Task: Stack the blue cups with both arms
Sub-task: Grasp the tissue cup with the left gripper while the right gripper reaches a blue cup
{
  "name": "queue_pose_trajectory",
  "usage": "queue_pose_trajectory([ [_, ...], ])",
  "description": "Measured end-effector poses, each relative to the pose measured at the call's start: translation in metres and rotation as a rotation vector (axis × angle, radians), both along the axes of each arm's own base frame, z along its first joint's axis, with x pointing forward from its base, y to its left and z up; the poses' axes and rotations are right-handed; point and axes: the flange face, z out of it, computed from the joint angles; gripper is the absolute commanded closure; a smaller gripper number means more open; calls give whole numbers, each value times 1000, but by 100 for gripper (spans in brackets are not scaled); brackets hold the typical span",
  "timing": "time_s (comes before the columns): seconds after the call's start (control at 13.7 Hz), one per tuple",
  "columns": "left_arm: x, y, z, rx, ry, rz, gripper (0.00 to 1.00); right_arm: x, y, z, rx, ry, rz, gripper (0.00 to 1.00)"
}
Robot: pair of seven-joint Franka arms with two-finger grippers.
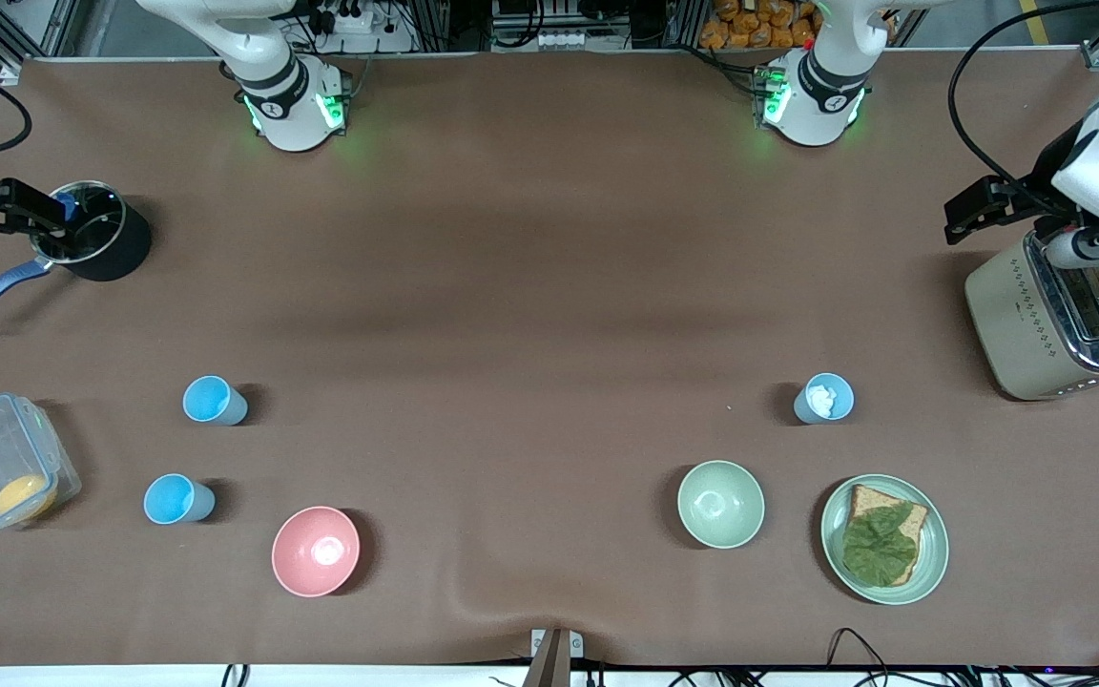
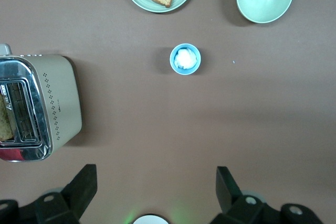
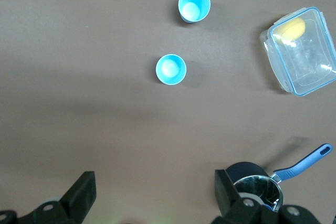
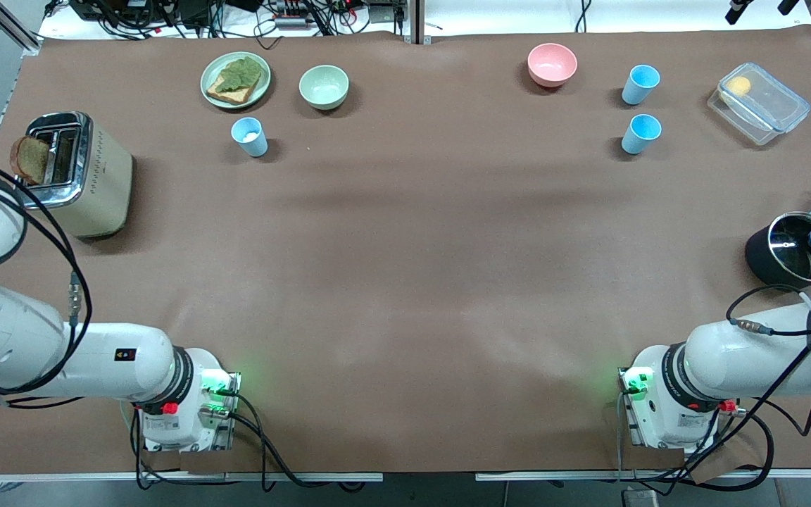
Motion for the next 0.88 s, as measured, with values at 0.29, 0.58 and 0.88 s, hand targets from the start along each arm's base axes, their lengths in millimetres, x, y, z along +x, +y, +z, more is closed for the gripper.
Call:
queue_pose_trajectory([
  [0.29,-2,5,-2,2,6,9,0,0,-3,0,0,0,-5,0],
  [0.58,31,11,-57,-6,18,21,0,-1,-10,0,0,1,-19,0],
  [0.88,69,12,-171,-25,-26,21,0,5,-20,-22,1,49,-36,0],
])
